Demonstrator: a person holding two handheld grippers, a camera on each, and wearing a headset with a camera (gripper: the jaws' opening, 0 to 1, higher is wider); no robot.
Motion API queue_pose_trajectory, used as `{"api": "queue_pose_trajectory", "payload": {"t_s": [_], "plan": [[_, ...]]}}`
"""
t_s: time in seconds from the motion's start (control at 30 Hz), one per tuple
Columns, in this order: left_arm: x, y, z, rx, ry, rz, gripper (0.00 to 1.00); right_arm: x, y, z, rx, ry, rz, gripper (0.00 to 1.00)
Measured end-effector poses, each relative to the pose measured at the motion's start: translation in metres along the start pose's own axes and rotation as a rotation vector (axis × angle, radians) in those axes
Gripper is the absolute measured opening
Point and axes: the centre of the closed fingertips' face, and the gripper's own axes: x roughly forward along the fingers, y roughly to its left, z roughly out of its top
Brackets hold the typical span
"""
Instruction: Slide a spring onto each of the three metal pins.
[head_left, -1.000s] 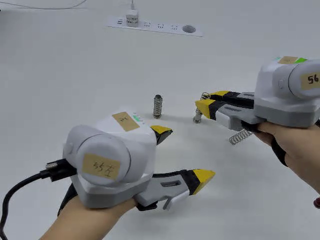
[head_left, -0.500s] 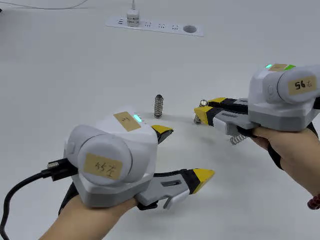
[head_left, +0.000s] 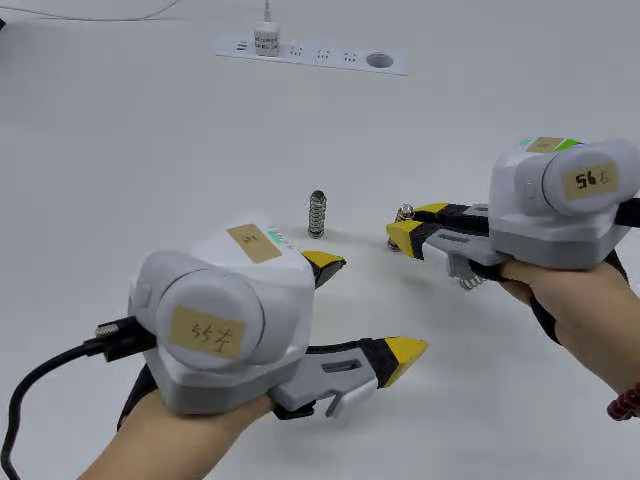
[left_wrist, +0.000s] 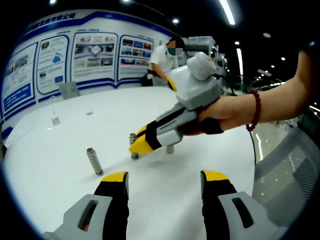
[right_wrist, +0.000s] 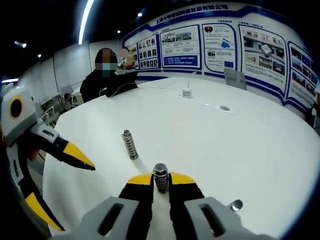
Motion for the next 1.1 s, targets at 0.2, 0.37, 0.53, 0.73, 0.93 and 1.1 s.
{"api": "queue_pose_trajectory", "payload": {"t_s": [0.2, 0.37, 0.53, 0.73, 0.93, 1.1], "plan": [[0.0, 0.001, -0.001, 0.005, 0.003, 0.007, 0.59, -0.009, 0.0, 0.008, 0.013, -0.025, -0.005, 0.21], [0.002, -0.001, 0.001, 0.017, -0.001, 0.012, 0.59, -0.022, -0.002, 0.018, 0.043, -0.066, -0.006, 0.25], [0.006, -0.006, 0.006, 0.02, -0.009, -0.002, 0.58, -0.037, -0.004, 0.025, 0.05, -0.089, -0.012, 0.3], [0.008, -0.006, 0.011, 0.044, -0.01, 0.005, 0.57, -0.055, -0.004, 0.03, 0.055, -0.111, -0.02, 0.37], [0.012, -0.006, 0.015, 0.057, -0.009, 0.011, 0.54, -0.07, -0.006, 0.031, 0.065, -0.121, -0.031, 0.42], [0.019, -0.007, 0.018, 0.055, -0.009, 0.007, 0.54, -0.082, -0.008, 0.028, 0.095, -0.134, -0.038, 0.46]]}}
